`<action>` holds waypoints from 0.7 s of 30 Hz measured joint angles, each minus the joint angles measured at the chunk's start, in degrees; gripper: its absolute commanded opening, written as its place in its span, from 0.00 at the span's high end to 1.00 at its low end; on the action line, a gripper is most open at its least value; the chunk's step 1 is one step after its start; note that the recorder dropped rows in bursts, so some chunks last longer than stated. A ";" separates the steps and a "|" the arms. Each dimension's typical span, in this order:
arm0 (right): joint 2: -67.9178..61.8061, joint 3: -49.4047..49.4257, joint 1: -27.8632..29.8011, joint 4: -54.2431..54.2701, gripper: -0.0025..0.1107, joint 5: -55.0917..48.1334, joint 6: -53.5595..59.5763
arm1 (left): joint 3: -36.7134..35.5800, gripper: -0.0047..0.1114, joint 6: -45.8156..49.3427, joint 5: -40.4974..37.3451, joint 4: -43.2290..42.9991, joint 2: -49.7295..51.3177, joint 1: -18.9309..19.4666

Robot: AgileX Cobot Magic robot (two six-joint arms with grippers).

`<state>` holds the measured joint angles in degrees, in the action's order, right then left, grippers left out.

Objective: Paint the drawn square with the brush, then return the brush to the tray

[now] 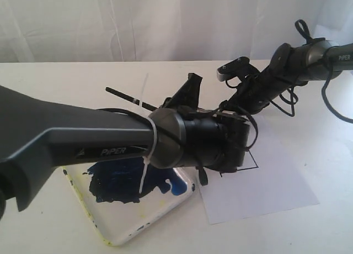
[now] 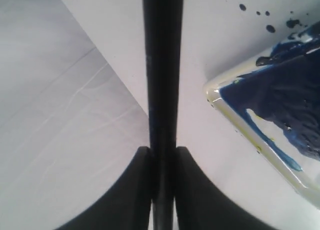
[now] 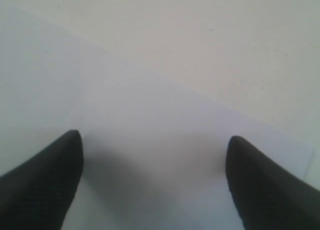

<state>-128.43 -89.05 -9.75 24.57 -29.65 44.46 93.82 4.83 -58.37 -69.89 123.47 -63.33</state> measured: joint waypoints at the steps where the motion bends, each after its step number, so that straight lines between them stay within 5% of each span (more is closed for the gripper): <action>1: 0.00 0.00 0.00 0.00 0.33 0.00 0.00 | 0.00 0.96 -0.44 0.00 -0.94 0.48 -0.14; 21: 0.00 0.00 0.00 0.00 0.33 0.00 -0.12 | 5.34 0.96 -6.29 -2.32 -4.74 6.36 -0.47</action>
<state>-128.43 -89.05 -9.75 24.57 -29.65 44.34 99.16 -1.47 -60.69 -74.63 129.84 -63.79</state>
